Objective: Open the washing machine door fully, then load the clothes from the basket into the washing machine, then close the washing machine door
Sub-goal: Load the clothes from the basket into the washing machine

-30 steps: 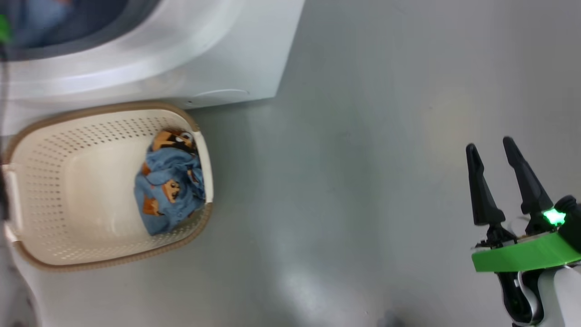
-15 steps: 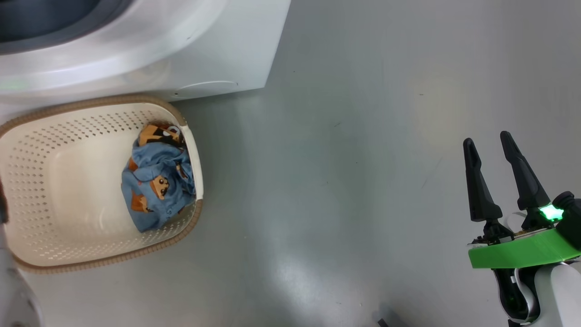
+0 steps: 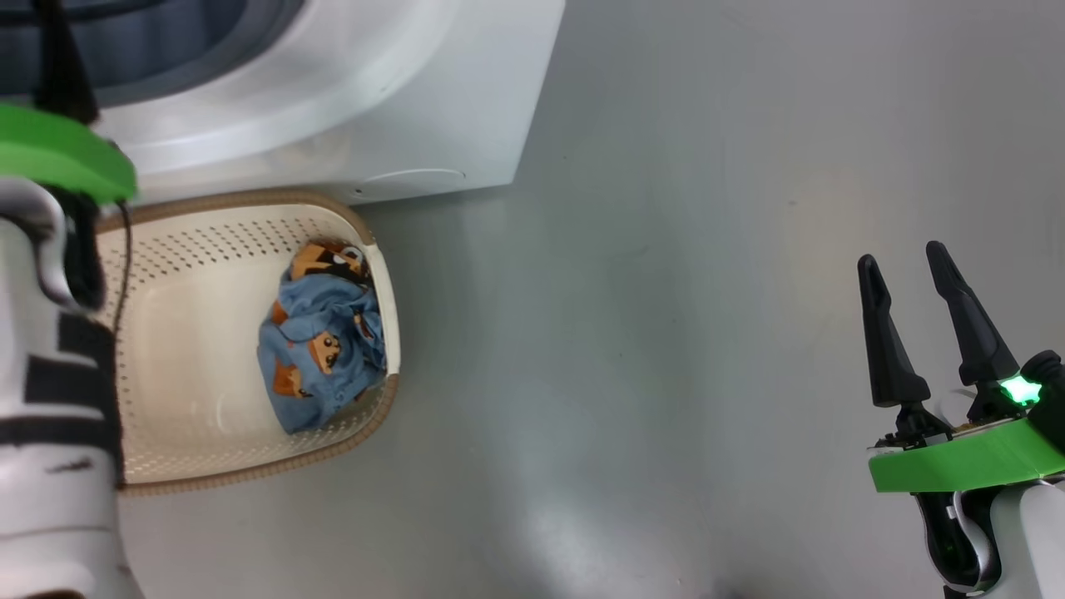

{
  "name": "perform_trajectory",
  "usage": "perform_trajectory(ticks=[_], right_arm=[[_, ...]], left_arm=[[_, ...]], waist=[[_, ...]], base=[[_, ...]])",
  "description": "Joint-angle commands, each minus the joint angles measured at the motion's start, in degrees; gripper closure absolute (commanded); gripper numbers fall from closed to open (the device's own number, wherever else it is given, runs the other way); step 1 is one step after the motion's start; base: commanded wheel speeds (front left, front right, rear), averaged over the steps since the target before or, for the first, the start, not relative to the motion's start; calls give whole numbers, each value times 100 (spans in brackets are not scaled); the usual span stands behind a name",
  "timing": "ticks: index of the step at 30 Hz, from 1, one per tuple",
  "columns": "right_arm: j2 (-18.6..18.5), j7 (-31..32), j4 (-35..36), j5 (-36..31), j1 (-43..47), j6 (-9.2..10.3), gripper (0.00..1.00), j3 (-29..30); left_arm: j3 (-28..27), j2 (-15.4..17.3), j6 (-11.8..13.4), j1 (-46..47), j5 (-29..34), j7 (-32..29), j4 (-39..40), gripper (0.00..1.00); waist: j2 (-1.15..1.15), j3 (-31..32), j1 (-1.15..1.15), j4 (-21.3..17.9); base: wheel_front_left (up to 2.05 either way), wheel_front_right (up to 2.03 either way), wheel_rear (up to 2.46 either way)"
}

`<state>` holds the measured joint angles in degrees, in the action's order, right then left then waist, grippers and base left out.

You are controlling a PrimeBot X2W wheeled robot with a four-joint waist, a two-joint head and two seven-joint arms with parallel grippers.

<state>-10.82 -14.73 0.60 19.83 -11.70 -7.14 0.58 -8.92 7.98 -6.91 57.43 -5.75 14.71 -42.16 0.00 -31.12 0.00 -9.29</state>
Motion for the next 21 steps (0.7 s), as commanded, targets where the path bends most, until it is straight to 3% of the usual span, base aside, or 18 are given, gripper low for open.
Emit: perform_trajectory(ticks=[1, 21], right_arm=[[-92, -27, 102, -9, 153, -35, 0, -106], [-284, -27, -101, -68, 753, -35, 0, 111]], left_arm=[[-103, 193, -21, -215, -4, 29, 196, 0], [-88, -358, -57, -2442, -285, 29, 1339, 0]], waist=[[0, 104, 0, 88], [0, 1115, 0, 624]], base=[[0, 0, 0], [0, 0, 0]])
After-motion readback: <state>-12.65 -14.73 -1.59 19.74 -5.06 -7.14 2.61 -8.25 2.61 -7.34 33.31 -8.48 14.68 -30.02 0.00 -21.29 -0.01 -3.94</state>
